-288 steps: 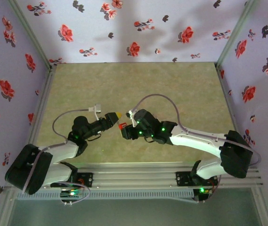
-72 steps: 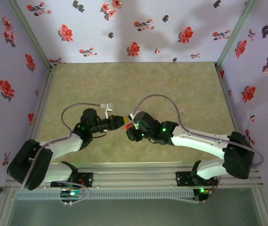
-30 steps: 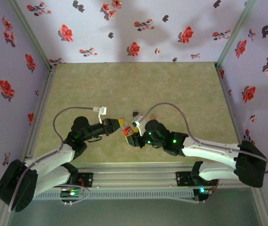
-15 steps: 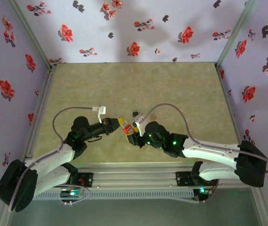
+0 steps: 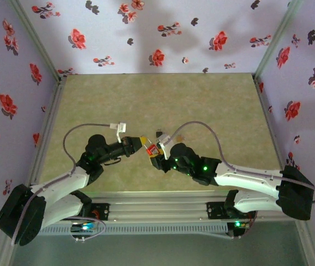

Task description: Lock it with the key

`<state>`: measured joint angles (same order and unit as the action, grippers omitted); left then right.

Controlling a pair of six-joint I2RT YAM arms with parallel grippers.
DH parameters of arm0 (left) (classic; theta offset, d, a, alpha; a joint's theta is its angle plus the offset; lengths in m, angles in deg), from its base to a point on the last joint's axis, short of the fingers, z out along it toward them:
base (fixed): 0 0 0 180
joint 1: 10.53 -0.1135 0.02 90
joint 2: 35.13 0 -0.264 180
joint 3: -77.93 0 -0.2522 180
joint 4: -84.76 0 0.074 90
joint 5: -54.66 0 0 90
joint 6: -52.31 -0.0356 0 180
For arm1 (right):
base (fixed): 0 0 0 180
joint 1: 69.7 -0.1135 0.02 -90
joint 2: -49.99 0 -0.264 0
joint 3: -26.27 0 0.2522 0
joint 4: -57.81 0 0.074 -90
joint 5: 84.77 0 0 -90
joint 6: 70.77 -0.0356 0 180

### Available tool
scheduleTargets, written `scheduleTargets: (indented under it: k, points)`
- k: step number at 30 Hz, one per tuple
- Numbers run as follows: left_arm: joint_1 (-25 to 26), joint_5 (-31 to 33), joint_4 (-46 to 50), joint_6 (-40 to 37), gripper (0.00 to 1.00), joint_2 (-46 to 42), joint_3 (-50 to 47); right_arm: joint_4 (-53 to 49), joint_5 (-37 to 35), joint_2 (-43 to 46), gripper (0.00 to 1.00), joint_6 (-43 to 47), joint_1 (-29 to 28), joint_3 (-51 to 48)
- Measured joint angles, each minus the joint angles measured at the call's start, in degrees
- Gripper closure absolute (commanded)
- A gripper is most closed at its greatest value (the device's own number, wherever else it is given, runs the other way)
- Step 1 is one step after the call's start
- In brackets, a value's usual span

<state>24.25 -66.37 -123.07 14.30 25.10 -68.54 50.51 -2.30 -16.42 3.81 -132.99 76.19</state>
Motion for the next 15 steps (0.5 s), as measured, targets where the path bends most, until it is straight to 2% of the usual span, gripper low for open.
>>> scheduleTargets:
  k: [15]
  points:
    - [0.9,0.6,1.1,-1.4,1.0,1.1,1.9,-2.4,-2.4,0.9,1.0,0.5,-0.2,1.0]
